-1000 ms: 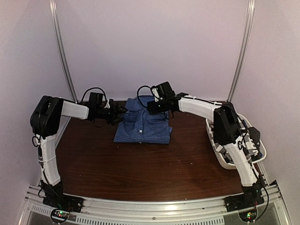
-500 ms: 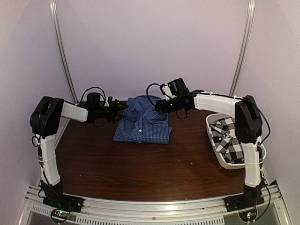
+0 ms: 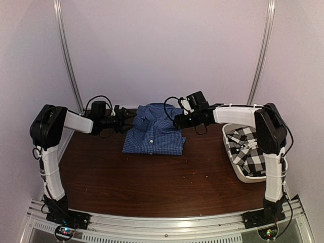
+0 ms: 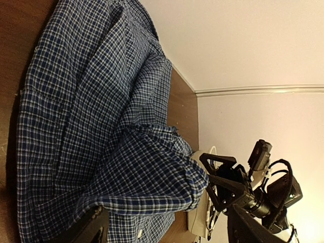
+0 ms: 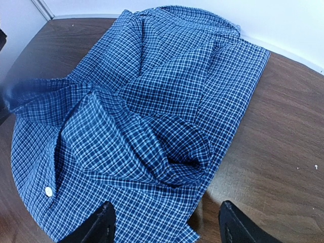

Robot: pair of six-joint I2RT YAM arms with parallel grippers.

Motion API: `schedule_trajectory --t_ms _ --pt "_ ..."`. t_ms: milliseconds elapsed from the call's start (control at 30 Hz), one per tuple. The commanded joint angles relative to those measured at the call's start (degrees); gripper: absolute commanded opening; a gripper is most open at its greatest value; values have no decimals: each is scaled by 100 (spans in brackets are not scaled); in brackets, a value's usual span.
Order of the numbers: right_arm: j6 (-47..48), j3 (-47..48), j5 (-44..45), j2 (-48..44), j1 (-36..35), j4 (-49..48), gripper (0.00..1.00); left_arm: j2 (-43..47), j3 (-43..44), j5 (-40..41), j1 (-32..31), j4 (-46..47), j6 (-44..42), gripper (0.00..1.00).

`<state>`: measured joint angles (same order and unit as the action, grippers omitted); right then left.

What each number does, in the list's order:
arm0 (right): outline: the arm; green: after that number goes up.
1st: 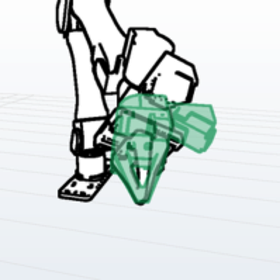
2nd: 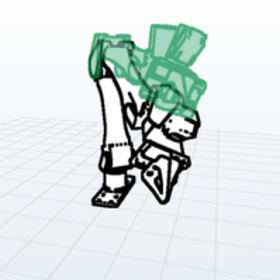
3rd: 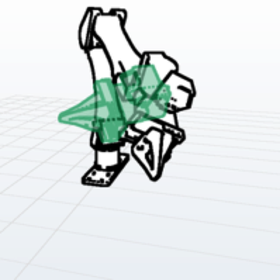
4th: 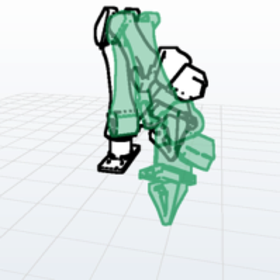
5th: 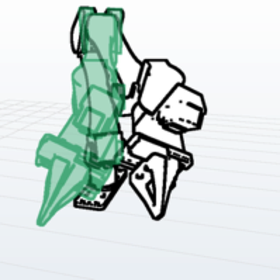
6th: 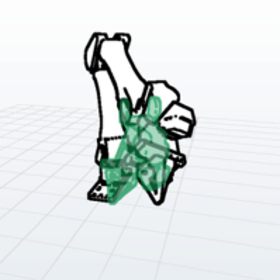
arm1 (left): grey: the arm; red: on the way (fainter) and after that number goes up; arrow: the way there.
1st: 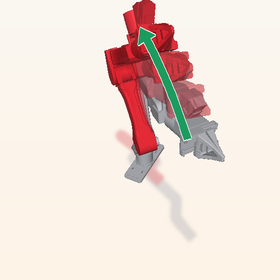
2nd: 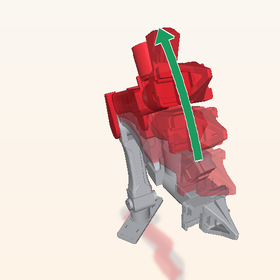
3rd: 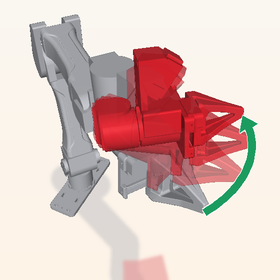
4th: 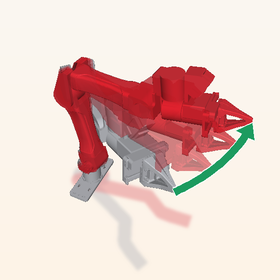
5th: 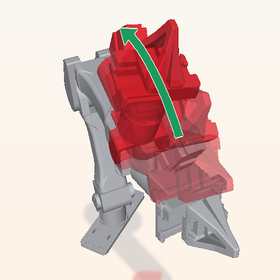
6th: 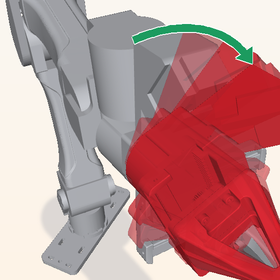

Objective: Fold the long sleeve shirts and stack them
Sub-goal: Smooth out the 2/3-rectangle-folded shirt at the center of the board.

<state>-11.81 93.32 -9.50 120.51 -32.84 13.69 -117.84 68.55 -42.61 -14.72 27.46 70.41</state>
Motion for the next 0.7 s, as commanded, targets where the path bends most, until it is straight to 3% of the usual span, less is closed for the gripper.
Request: schedule_trajectory --t_ms 0,133,333,667 --pt "-60 528 -220 485 101 -42 68 187 -61 -121 48 401 -49 82" --pt "-50 1035 -167 815 132 304 61 141 -130 -223 48 603 148 82" --pt "-40 1153 -211 887 154 293 62 66 -276 -393 48 1009 544 82" --pt "-88 2060 -429 1440 181 597 23 46 -635 -151 56 1431 1104 81"
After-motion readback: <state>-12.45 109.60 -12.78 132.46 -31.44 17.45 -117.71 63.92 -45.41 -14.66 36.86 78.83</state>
